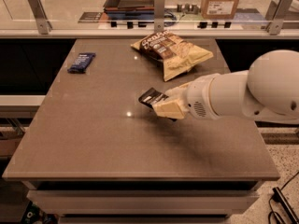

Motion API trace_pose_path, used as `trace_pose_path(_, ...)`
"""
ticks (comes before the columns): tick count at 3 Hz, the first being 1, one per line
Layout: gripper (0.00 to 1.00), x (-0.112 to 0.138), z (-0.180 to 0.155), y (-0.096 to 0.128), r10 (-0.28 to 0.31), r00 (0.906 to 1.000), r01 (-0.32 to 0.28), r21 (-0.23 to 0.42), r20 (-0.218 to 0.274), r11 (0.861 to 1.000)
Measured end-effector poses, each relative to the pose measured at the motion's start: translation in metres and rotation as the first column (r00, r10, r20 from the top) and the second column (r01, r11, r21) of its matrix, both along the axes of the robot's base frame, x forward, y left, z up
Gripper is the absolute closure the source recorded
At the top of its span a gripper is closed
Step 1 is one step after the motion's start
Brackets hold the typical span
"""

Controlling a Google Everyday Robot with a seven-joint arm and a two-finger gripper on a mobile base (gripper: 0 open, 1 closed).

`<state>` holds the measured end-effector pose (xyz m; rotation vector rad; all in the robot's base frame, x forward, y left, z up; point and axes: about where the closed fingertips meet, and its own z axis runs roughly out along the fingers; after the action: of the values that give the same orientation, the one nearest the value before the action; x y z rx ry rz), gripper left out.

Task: Move rxbar chocolate near rxbar blueberry

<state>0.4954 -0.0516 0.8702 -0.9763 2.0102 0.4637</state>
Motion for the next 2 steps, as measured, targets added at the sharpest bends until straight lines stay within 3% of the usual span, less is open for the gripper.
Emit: trace_pose_path(2, 1.00, 0.068, 0.021, 0.048, -0.030, 0.9985, 0.031, -0.007, 0.046, 1.000)
